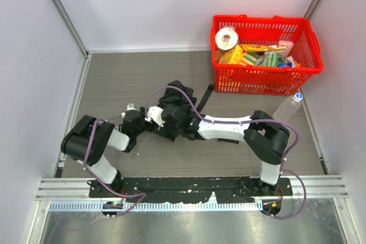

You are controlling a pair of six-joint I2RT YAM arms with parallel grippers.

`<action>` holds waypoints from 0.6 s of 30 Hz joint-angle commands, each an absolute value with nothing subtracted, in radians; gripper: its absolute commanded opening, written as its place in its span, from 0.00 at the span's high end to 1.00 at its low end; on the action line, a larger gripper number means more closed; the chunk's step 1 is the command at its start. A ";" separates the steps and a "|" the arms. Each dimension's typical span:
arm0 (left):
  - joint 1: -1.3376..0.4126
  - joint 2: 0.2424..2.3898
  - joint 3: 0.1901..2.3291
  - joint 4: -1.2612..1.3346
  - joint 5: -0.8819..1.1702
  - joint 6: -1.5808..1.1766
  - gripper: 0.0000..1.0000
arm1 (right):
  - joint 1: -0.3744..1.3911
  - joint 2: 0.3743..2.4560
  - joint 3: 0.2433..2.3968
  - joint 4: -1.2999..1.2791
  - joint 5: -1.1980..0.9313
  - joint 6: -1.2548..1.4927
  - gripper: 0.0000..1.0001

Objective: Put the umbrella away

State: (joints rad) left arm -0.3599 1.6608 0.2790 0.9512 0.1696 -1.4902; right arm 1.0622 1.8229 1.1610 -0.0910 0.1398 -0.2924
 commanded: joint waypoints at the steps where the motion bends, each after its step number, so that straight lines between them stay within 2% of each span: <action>1: -0.357 1.625 0.302 0.580 0.198 -1.424 1.00 | 1.078 1.838 1.154 0.032 0.216 -0.377 0.27; 10: -0.353 1.612 0.403 0.329 0.258 -1.393 1.00 | 1.088 1.948 1.112 0.155 0.512 -0.454 0.34; 13: -0.350 1.576 0.436 0.220 0.236 -1.353 1.00 | 1.081 1.971 1.091 0.207 0.567 -0.476 0.34; 15: -0.345 1.559 0.457 0.151 0.227 -1.332 1.00 | 1.075 1.991 1.095 0.199 0.577 -0.476 0.39; 17: -0.339 1.555 0.477 0.109 0.232 -1.318 1.00 | 1.075 2.009 1.097 0.196 0.571 -0.471 0.51; 18: -0.334 1.552 0.482 0.100 0.233 -1.318 1.00 | 1.075 2.011 1.094 0.186 0.565 -0.456 0.67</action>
State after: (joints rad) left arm -0.3447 1.5570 0.4866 0.4103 0.2253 -1.4250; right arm 1.0931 1.9678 1.1099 0.1749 0.4900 -0.4656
